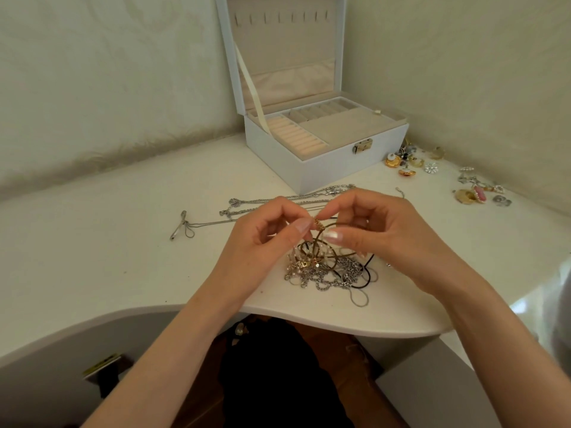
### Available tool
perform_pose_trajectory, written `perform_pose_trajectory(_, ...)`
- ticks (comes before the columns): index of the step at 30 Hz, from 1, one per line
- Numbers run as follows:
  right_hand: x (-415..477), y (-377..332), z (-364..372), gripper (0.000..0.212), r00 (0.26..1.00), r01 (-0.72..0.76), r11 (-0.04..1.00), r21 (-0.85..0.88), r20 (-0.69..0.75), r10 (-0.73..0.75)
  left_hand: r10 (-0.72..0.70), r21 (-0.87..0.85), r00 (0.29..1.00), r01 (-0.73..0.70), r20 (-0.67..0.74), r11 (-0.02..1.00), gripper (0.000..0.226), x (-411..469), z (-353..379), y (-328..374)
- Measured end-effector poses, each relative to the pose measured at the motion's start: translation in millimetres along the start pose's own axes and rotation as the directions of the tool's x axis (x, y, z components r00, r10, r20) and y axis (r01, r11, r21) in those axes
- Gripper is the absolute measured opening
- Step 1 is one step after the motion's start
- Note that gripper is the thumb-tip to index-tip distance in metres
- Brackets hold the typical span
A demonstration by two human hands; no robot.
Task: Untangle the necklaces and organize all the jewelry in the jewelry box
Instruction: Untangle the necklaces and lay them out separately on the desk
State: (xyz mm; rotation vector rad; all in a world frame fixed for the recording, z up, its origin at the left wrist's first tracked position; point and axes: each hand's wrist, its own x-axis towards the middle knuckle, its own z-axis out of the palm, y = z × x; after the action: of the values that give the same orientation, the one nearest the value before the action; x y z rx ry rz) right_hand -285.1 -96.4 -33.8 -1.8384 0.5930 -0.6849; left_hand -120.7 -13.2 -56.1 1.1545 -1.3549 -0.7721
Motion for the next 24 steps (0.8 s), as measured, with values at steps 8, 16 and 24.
perform_pose_trajectory(8, 6.3, -4.0, 10.5, 0.013, 0.999, -0.01, 1.0, -0.001, -0.053, 0.01, 0.008, -0.06, 1.0, -0.008, 0.002, 0.998, 0.002, -1.7, -0.1, -3.2)
perform_pose_trajectory(16, 7.1, -13.0, 6.3, 0.034, 0.997, -0.076, 0.997, -0.012, 0.007, 0.076, 0.026, -0.097, 0.999, -0.028, -0.021, 0.995, 0.008, -2.2, -0.4, -6.6)
perform_pose_trajectory(24, 8.7, -9.2, 5.9, 0.024, 0.983, -0.109, 0.994, -0.018, 0.144, 0.11, 0.09, -0.09, 0.996, -0.092, -0.027, 0.992, 0.007, -2.1, -1.4, -6.2)
